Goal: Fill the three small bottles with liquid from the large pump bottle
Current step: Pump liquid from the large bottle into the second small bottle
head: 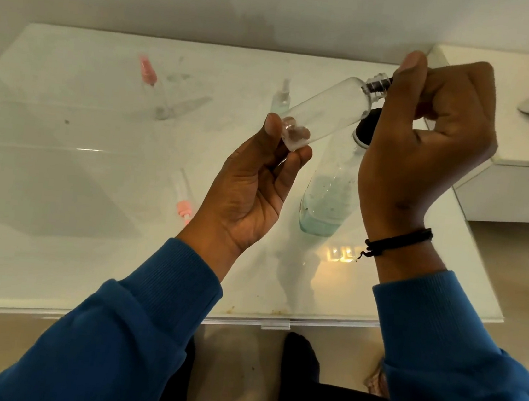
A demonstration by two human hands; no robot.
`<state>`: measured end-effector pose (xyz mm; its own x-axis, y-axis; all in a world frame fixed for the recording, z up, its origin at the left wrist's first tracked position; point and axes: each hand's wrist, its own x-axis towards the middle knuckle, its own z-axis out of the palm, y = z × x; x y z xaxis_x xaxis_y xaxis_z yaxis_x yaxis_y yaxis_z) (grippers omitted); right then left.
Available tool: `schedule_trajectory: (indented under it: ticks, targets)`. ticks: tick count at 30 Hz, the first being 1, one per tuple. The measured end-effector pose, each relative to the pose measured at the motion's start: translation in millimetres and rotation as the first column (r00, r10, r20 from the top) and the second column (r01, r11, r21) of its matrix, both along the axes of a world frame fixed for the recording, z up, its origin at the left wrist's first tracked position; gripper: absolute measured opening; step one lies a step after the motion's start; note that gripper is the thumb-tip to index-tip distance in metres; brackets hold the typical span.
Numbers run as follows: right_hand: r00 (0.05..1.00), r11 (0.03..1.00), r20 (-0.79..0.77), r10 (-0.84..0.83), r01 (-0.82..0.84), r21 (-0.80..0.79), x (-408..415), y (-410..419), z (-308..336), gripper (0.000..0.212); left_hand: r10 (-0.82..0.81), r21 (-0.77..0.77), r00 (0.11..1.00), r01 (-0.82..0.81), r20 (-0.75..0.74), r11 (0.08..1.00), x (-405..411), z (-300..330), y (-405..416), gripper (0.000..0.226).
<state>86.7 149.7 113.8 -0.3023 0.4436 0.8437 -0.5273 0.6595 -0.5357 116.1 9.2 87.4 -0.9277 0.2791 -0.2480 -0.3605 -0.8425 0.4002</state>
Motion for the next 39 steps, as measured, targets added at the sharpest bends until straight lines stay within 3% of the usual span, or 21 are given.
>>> schedule_trajectory:
  ticks: [14,39]
  targets:
    - [0.999,0.998,0.000,0.046,-0.046,-0.034,3,-2,-8,0.033,0.005,0.024,1.000,-0.005,0.015,1.000,0,-6,0,0.064]
    - [0.999,0.999,0.004,0.032,-0.032,-0.032,0,-1,-5,0.036,0.008,0.070,1.000,-0.009,0.009,0.998,0,-9,2,0.069]
